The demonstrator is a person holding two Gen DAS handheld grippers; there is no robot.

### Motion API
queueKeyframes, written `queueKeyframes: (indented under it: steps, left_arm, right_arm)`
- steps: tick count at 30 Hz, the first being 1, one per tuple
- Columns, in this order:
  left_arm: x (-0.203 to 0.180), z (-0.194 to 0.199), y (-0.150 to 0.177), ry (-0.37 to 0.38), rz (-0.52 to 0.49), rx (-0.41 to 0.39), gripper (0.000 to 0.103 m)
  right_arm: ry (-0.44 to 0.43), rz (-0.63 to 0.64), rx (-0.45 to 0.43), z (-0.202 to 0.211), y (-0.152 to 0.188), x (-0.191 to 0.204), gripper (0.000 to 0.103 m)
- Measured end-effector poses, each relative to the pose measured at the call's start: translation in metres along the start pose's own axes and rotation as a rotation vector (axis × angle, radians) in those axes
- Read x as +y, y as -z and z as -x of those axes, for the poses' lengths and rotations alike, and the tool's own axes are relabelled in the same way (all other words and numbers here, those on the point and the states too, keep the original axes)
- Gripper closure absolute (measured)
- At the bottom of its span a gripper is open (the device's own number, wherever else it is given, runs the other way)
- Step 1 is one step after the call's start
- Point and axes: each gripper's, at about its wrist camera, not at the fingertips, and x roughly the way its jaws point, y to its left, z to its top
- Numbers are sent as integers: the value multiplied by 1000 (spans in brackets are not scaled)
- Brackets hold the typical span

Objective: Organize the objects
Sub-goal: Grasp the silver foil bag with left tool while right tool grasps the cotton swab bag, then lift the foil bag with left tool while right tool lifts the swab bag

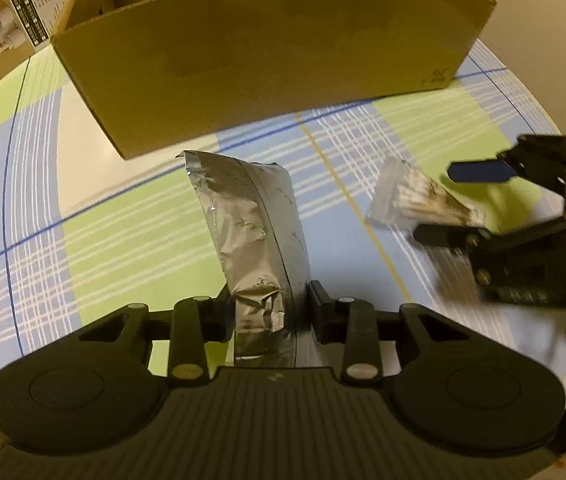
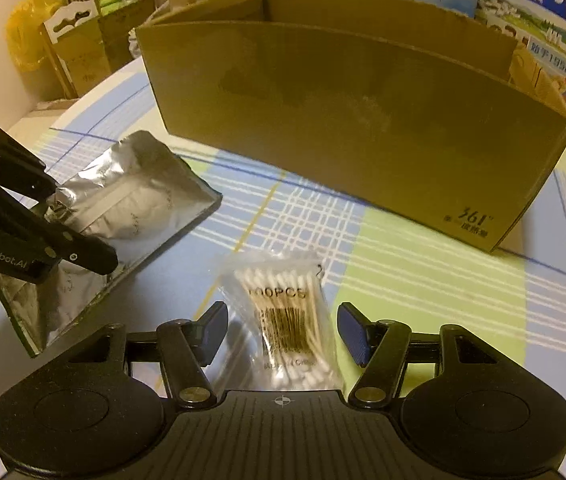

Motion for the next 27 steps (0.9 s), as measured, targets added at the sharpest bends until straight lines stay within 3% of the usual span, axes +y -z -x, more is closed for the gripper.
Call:
queueKeyframes:
  steps: [4,8,16,21,27]
  left_arm:
    - [3,-2,0,9,8,12,70]
    - [2,-8,-5,-12,4,24,61]
    - [-1,-21,-1,-20,-15,70,55]
    - [-6,-17,-3,-32,-40,72,70]
    - [-6,-2,7,-19,-1,23,71]
  right_arm:
    - [13,16,14,-3,2,2,70]
    - [27,20,16,-4,3,2,74]
    - [23,28,14,-3,4,6,84]
    - [10,-7,-7,3,4,4,86]
    - [-27,-76,-29,15,4,0,86]
